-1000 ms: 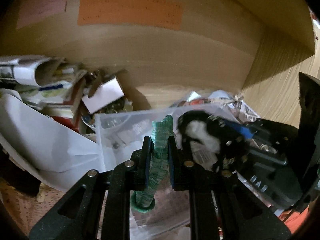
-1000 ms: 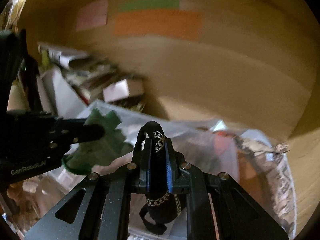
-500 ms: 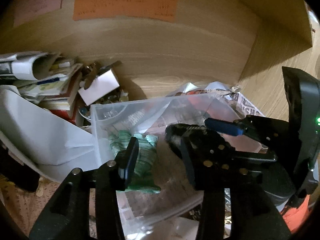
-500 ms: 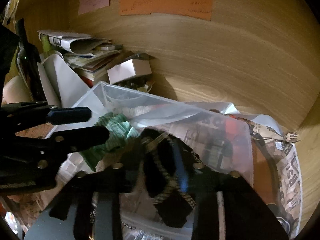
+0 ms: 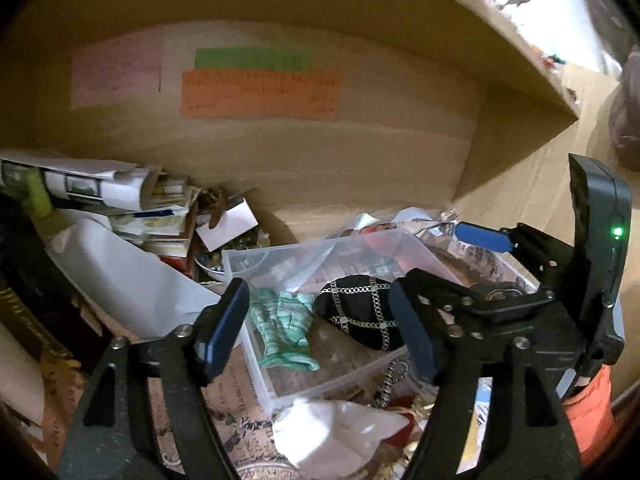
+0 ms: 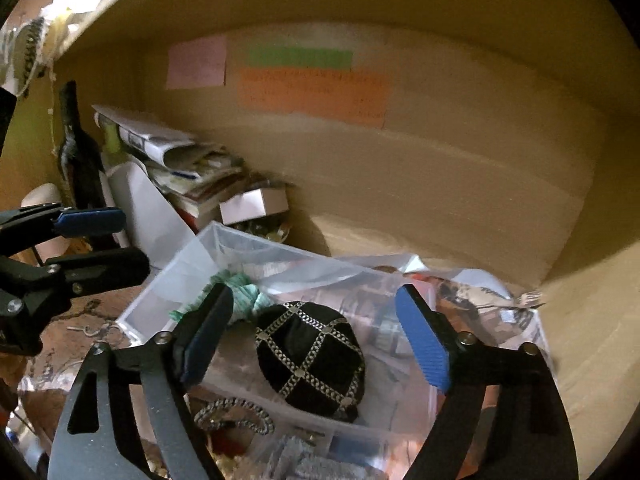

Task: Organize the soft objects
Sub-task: 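Lower both items into the clear box and open both tools, then grasp the white cloth with the left tool while the right tool grasps the yellow sponge, then carry the white cloth and yellow sponge over the clear box, then open both tools to drop the cloth and sponge into the box, then grasp the red velvet pouch with the left tool while the right tool grasps the bagged grey knit glove, then lift the red pouch and grey glove and carry them toward the box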

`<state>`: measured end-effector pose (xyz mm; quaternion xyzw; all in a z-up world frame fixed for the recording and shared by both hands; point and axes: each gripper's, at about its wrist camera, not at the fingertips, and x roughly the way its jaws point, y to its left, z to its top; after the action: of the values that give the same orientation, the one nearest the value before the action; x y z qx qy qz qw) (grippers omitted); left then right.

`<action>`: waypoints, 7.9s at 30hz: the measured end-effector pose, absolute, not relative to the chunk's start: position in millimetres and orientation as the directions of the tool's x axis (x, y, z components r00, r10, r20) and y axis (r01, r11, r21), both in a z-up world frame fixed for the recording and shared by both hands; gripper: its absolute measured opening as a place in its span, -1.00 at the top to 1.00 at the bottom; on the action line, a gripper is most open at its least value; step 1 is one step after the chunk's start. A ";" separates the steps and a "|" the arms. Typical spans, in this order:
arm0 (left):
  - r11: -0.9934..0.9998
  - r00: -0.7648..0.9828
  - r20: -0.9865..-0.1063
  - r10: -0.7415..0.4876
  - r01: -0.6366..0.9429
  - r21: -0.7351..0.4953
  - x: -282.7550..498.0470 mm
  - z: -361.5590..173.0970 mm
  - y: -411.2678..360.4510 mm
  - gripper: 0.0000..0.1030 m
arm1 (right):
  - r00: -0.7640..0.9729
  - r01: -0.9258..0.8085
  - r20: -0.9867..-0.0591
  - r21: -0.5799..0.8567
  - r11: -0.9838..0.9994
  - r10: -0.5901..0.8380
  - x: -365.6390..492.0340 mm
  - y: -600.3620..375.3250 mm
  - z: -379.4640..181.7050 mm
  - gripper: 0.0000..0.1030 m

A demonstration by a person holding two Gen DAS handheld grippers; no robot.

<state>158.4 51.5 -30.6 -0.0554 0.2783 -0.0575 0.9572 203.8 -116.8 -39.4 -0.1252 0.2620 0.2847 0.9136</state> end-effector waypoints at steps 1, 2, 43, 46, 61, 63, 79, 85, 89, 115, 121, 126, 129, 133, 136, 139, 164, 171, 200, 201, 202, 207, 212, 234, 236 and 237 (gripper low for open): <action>0.987 0.842 -0.521 -0.140 0.079 -0.139 153.5 -29.8 52.1 -0.57 | 0.704 -0.585 -0.543 -0.077 0.808 0.458 200.2 -120.2 -37.3 -0.61; 0.987 0.844 -0.518 -0.139 0.078 -0.139 149.5 -29.8 52.5 -0.61 | 0.706 -0.585 -0.535 -0.071 0.808 0.464 195.4 -124.7 -34.8 -0.62; 0.969 0.647 -0.726 -0.234 0.094 -0.228 112.4 -154.1 40.3 0.41 | 0.526 -0.482 -0.690 0.241 0.843 0.498 110.9 -188.2 -147.8 0.03; 0.966 0.654 -0.717 -0.241 0.091 -0.242 109.1 -151.3 42.2 0.56 | 0.538 -0.484 -0.682 0.232 0.844 0.495 107.0 -187.9 -145.3 0.15; 0.971 0.752 -0.620 -0.225 0.116 -0.211 81.2 -105.3 42.9 0.72 | 0.606 -0.512 -0.604 0.200 0.835 0.517 95.8 -185.2 -112.4 0.25; 0.972 0.765 -0.606 -0.219 0.117 -0.204 79.8 -98.8 42.9 0.72 | 0.618 -0.513 -0.588 0.202 0.835 0.522 98.3 -186.5 -106.8 0.25; 0.972 0.848 -0.499 -0.179 0.075 -0.220 116.1 -50.7 51.4 0.71 | 0.757 -0.499 -0.426 0.112 0.859 0.495 145.3 -187.0 -41.2 0.25; 0.977 0.857 -0.491 -0.155 0.060 -0.204 140.4 -42.3 49.4 0.71 | 0.772 -0.496 -0.412 0.085 0.864 0.483 170.2 -178.9 -30.3 0.25; 0.977 0.847 -0.510 -0.154 0.054 -0.206 158.9 -44.7 50.0 0.71 | 0.766 -0.497 -0.430 0.075 0.865 0.478 186.5 -169.7 -32.2 0.25; 0.980 0.683 -0.712 -0.164 0.031 -0.196 238.2 -108.8 34.2 0.70 | 0.617 -0.500 -0.694 0.016 0.866 0.370 260.1 -132.0 -109.9 0.19; 0.982 0.690 -0.705 -0.163 0.043 -0.185 233.8 -102.6 33.2 0.47 | 0.624 -0.503 -0.691 0.001 0.864 0.365 258.2 -132.4 -107.7 -0.09; 0.985 0.718 -0.681 -0.143 0.033 -0.172 224.4 -93.0 34.6 0.04 | 0.646 -0.512 -0.665 -0.014 0.859 0.375 251.2 -131.7 -98.5 -0.36; 0.982 0.734 -0.662 -0.148 0.032 -0.184 214.6 -84.3 39.0 -0.04 | 0.670 -0.515 -0.638 -0.030 0.857 0.380 242.6 -132.1 -88.0 -0.47; 0.983 0.769 -0.624 -0.138 0.031 -0.179 197.5 -70.3 43.3 -0.22 | 0.698 -0.521 -0.597 -0.045 0.852 0.395 228.7 -134.5 -71.6 -0.53; 0.987 0.795 -0.595 -0.120 0.033 -0.156 183.8 -61.4 44.4 -0.36 | 0.719 -0.525 -0.565 -0.058 0.849 0.405 214.9 -139.1 -61.1 -0.61; 0.989 0.808 -0.577 -0.119 0.043 -0.144 171.6 -54.9 45.1 -0.45 | 0.724 -0.535 -0.548 -0.065 0.842 0.418 202.4 -142.7 -56.0 -0.63; 0.986 0.722 -0.678 -0.143 0.166 -0.030 123.5 -117.4 5.0 -0.54 | 0.571 -0.495 -0.737 0.042 0.868 0.362 174.8 -180.3 -140.8 -0.63; 0.969 0.658 -0.718 -0.226 0.227 -0.097 131.6 -132.3 -15.2 -0.54 | 0.529 -0.499 -0.771 0.055 0.865 0.355 174.9 -185.5 -153.3 -0.48; 0.967 0.582 -0.777 -0.239 0.219 -0.134 146.6 -159.9 -9.4 0.88 | 0.661 -0.427 -0.636 0.117 0.897 0.398 145.2 -221.1 -118.6 0.33; 0.967 0.583 -0.778 -0.236 0.222 -0.128 145.9 -160.1 -9.7 0.88 | 0.669 -0.421 -0.630 0.117 0.899 0.395 144.0 -222.7 -116.2 0.33; 0.967 0.583 -0.778 -0.232 0.224 -0.121 145.1 -160.5 -9.5 0.88 | 0.678 -0.416 -0.622 0.115 0.902 0.392 142.5 -224.8 -113.0 0.33; 0.965 0.565 -0.789 -0.241 0.224 -0.134 144.5 -157.6 -8.8 0.88 | 0.724 -0.387 -0.581 0.102 0.916 0.371 135.1 -239.9 -96.6 0.33; 0.951 0.586 -0.759 -0.283 0.275 -0.142 135.8 -131.4 -18.1 0.87 | 0.745 -0.374 -0.559 0.101 0.922 0.364 128.8 -248.4 -87.6 0.33; 0.902 0.512 -0.811 -0.282 0.431 -0.041 180.1 -152.8 -93.5 -0.24 | 0.738 -0.388 -0.535 0.163 0.907 0.412 123.0 -261.4 -86.7 0.33; 0.901 0.522 -0.807 -0.276 0.433 -0.028 178.3 -154.4 -93.7 -0.18 | 0.738 -0.388 -0.533 0.168 0.906 0.415 123.1 -261.7 -87.5 0.33; 0.903 0.527 -0.805 -0.271 0.430 -0.022 177.1 -155.1 -92.1 -0.05 | 0.736 -0.390 -0.533 0.170 0.905 0.417 123.3 -261.6 -87.9 0.33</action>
<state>177.1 -92.1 -155.1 0.0899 0.4423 -0.2016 0.8693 123.3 -261.6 -87.9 0.0237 0.2914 0.2166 0.9314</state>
